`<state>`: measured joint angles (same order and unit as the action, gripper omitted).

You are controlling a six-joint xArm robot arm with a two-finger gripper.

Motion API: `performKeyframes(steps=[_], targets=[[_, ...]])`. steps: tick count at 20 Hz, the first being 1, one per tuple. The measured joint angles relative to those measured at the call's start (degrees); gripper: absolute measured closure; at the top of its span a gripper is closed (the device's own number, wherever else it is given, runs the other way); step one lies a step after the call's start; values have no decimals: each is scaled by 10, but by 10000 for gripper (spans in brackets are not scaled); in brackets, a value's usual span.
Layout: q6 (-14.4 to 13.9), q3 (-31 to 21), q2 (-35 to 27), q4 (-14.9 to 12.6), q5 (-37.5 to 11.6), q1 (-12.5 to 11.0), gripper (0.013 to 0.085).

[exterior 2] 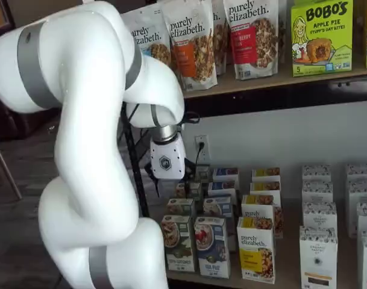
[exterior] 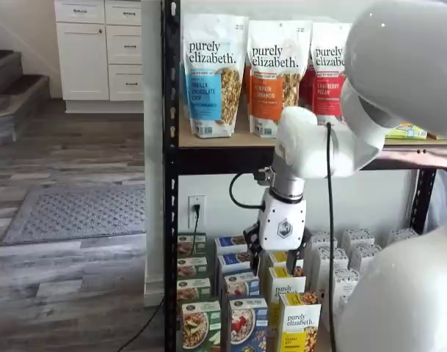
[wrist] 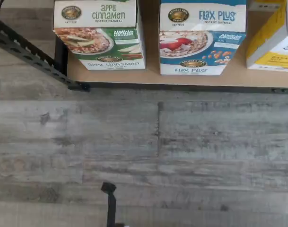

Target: Pick up the blue and white box that is on the bottom shelf, the second box from the left

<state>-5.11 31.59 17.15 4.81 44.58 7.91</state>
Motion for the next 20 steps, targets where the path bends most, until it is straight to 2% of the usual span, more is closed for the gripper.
performKeyframes(steps=[3,8,17,20], targets=[[5,-4,-26,3,-38,0,130],[-3,-4,-74,-11,-90,0,130],[1,7,-161,-6,-176,5,130],[-8,19,-195,-15,-196,6,130]])
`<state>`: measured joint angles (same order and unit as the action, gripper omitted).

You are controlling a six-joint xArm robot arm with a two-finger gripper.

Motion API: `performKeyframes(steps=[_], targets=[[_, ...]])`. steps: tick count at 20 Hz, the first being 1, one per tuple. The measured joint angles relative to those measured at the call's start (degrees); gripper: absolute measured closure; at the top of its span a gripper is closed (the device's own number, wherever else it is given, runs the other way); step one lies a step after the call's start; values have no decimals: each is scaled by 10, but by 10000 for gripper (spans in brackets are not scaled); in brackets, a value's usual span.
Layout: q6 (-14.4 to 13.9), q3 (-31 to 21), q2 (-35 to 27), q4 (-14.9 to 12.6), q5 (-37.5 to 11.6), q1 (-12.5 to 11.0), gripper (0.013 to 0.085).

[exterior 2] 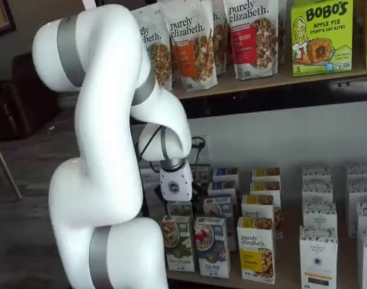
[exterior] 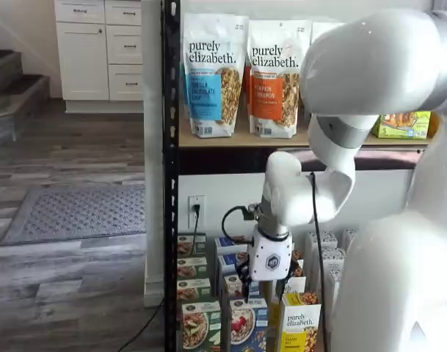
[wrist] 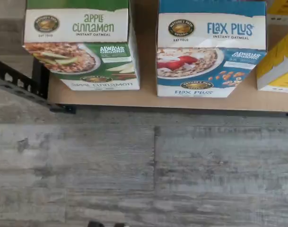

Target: Pick up the blue and white box that is on the bottom shelf, the second box from the left

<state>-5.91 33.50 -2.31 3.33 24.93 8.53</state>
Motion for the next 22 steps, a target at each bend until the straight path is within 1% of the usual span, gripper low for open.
performKeyframes(steps=[3,10,14,18,20,22], targets=[[2,12,-28,3,-17,2,130],[30,48,-85,34,-28,3,130],[33,67,-112,34,-36,1,130],[24,90,-144,23,-43,-1,130],[13,101,-158,8,-42,-3,130],[21,110,-173,16,-47,-5,130]])
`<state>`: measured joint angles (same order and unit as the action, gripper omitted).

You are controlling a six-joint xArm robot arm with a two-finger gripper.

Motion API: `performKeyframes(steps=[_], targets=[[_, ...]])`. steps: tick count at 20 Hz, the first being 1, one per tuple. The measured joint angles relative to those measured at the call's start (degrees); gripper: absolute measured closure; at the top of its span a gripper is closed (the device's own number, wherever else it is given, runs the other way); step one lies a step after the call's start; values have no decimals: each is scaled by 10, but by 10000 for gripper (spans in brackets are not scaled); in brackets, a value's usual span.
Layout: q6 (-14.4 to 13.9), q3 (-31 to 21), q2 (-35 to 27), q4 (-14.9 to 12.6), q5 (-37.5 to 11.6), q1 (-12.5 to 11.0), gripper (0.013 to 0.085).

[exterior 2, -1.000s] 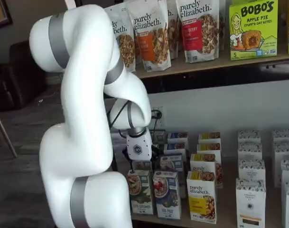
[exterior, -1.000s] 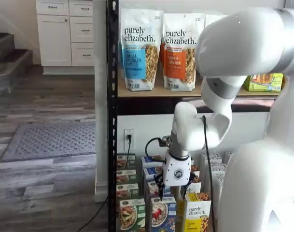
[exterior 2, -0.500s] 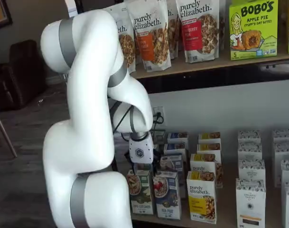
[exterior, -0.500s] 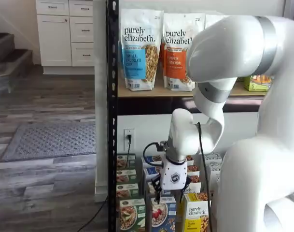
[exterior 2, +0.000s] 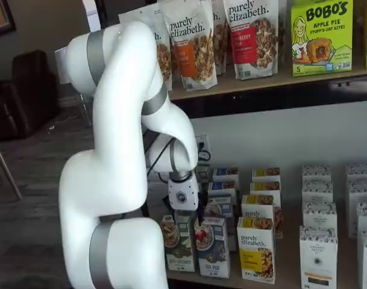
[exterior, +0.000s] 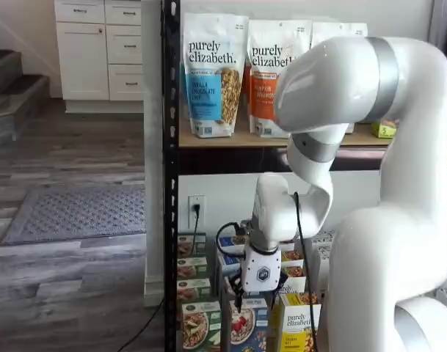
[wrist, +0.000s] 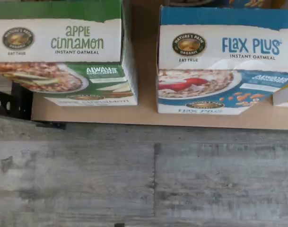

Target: Pick up the blue and white box that is on the bottom shelf, the second box from the left

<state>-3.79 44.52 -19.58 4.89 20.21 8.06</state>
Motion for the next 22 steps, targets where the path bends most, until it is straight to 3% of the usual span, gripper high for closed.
performKeyframes(steps=[6,14,22], targets=[[6,19,-34,-4,-19,-9,130],[-29,54,-72,-55,-22,-22,130],[4,99,-112,-23,-26,-24,130]])
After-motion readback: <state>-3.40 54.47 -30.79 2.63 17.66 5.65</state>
